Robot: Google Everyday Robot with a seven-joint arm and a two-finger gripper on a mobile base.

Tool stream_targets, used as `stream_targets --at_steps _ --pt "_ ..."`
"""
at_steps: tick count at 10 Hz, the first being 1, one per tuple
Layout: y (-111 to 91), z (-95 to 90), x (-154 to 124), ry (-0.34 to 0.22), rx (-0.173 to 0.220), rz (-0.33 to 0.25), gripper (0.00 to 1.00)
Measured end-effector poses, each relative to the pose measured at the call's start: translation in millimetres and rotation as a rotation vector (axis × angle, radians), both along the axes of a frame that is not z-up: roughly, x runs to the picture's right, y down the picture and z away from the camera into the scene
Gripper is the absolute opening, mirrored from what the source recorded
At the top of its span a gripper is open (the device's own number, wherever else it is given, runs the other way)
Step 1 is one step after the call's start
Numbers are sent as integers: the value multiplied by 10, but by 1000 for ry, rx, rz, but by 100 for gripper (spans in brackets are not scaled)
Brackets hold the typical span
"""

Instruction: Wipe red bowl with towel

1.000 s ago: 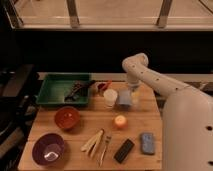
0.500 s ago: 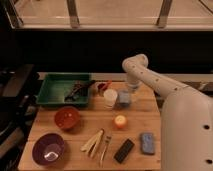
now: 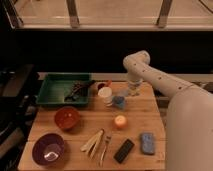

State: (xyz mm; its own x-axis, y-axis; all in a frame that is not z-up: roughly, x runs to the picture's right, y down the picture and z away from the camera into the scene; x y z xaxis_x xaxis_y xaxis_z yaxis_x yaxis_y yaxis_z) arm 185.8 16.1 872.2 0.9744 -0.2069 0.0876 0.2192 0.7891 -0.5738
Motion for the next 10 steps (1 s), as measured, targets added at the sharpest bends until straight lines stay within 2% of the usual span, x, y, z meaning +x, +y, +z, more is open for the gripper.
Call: stream_targets --at_steps 3,4,5,7,10 --pt "-233 -228 -57 -9 64 -5 0" --pt "-332 -336 -85 -26 95 6 0" --pt "-391 -415 -115 -47 107 13 0" --pt "-465 -551 -374 -156 112 15 0" --pt "-451 -719 -1100 -314 84 -41 0"
